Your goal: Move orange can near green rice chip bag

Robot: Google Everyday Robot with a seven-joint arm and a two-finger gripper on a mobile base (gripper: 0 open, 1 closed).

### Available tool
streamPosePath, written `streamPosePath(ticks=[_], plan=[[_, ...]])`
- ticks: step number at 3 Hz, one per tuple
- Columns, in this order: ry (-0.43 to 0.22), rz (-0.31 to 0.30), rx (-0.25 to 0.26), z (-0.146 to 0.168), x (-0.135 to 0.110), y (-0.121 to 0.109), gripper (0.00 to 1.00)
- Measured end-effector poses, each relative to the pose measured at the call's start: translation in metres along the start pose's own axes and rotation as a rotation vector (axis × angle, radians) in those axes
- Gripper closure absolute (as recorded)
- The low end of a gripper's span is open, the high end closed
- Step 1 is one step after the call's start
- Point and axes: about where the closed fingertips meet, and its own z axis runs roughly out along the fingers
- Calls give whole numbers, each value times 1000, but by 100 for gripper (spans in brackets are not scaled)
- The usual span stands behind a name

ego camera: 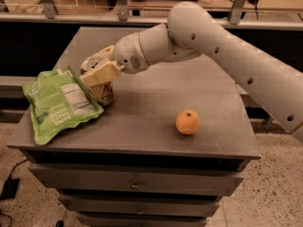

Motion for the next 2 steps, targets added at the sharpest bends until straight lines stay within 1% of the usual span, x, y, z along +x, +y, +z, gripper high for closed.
streamPosePath(ticks=[1, 2], plan=[[0, 0, 0, 0, 0, 0, 43], [0, 0, 0, 0, 0, 0, 20]])
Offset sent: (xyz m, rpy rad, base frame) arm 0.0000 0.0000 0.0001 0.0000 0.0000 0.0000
